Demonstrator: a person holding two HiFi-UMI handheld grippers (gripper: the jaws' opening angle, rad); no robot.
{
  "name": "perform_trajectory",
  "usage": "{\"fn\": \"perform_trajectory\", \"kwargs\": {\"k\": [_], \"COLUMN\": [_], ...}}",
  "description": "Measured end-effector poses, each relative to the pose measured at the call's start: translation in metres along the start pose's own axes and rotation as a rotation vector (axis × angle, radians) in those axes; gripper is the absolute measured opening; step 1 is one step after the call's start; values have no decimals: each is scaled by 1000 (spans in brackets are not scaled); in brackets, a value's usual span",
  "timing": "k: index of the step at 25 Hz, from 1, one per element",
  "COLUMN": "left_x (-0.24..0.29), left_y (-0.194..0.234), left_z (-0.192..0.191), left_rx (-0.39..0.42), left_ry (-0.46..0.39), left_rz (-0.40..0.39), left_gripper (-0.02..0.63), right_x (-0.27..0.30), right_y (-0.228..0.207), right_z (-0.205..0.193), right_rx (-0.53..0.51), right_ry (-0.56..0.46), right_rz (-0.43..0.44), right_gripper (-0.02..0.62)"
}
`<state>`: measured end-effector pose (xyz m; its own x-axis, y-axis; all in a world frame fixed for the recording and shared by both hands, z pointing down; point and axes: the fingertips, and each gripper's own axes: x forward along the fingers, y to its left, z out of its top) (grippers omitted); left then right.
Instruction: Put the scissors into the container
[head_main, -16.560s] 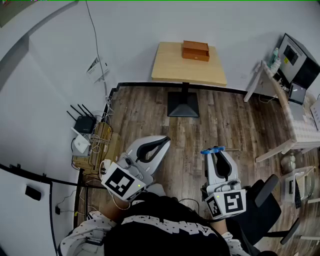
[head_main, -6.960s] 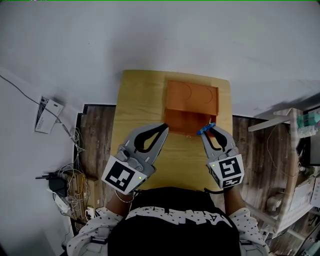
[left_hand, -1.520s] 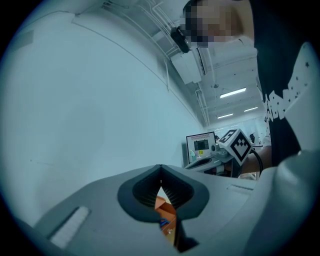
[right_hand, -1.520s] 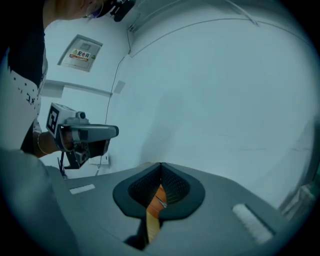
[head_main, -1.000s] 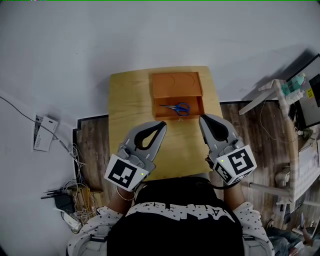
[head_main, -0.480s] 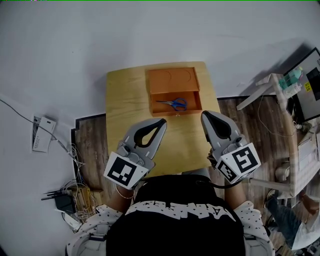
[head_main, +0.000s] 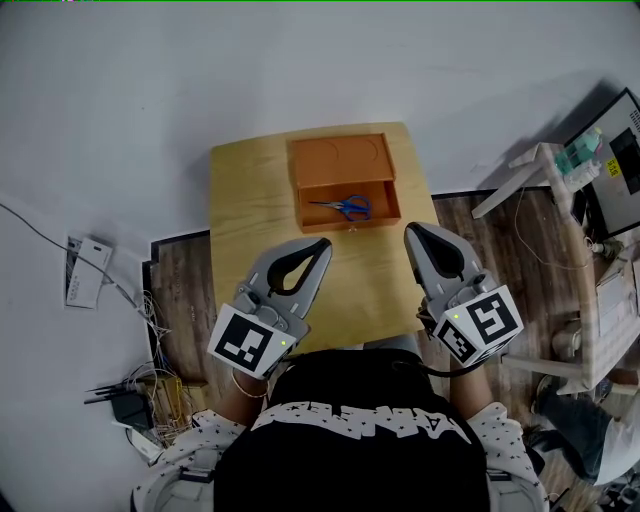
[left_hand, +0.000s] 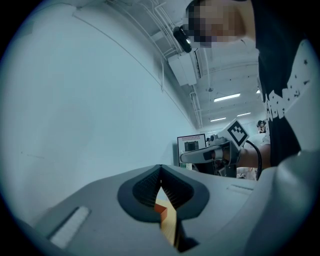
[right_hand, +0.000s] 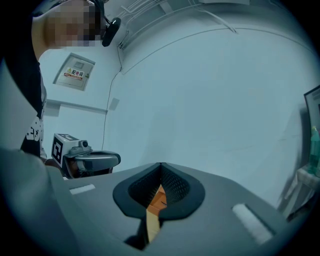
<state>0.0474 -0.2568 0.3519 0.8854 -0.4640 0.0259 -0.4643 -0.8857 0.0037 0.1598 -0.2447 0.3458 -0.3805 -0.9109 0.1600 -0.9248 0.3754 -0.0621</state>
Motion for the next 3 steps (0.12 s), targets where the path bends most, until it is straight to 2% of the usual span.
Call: {"fn": "perform_trajectory", "kwargs": {"k": [3], "left_x": [1], "left_y": [-1], "left_z": [2], "left_rx": [4], "left_ry": [-11], "left_rz": [-1], "left_gripper": [0], "right_x": [-1], "right_y": [0], "right_z": [0], "right_rx": [-3], "right_ry": [-1], "right_rz": [0], "right_gripper": [12]}}
